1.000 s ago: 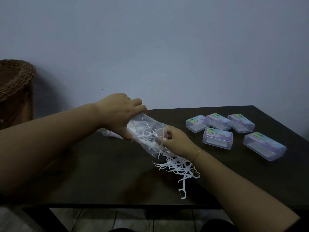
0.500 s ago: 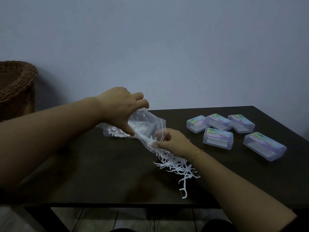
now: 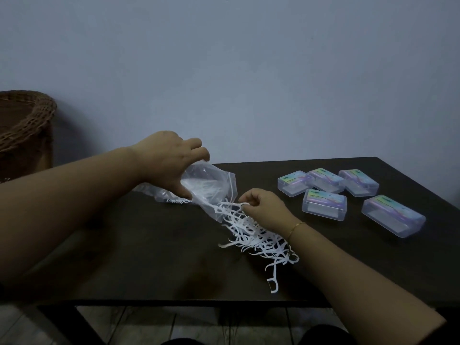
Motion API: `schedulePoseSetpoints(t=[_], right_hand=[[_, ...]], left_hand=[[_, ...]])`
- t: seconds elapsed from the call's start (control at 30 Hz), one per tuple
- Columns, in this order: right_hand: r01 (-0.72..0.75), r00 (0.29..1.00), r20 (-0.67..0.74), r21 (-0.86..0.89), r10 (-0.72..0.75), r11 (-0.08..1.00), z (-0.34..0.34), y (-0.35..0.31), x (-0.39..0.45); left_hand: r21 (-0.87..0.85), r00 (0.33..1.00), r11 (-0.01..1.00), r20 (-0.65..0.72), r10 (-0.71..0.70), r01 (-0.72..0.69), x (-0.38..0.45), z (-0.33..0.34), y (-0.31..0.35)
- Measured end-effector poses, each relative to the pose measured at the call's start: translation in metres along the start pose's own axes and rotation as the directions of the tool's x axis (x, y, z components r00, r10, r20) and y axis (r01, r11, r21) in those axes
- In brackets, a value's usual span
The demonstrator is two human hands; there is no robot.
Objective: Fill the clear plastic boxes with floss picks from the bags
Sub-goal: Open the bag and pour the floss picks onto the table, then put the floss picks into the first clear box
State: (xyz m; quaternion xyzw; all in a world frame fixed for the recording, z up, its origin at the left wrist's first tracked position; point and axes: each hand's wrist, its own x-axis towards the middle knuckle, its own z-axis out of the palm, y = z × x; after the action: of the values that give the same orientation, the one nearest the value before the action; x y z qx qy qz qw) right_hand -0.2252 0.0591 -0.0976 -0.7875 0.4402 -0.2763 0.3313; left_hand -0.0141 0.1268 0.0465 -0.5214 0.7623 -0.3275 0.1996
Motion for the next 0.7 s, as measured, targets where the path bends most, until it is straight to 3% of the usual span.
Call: schedulePoseSetpoints(t=[0.13,0.3,0.57,0.7], right_hand=[[-0.032,0.999,-0.006,-0.073,0.031,0.997,0.001,0.005,0.001],[-0.049,0.999,-0.021,-0.184,0.046,0.982,0.002,0.007,0.0],[-0.028,0.997,-0.079,-0.28,0.006,0.96,-0.009,0.014,-0.011],[-0.028,0.997,-0.081,-0.317,0.002,0.948,-0.022,0.029,-0.027]], left_hand=[[-0.128,0.999,0.991,-0.006,-0.05,0.049,-0.006,0.024,0.006],[-0.317,0.99,0.941,0.105,-0.092,0.122,-0.011,0.057,0.027],[-0.362,0.968,0.916,0.232,-0.092,0.174,-0.01,0.089,0.039],[-0.406,0.93,0.866,0.333,-0.157,0.292,-0.007,0.098,0.046]])
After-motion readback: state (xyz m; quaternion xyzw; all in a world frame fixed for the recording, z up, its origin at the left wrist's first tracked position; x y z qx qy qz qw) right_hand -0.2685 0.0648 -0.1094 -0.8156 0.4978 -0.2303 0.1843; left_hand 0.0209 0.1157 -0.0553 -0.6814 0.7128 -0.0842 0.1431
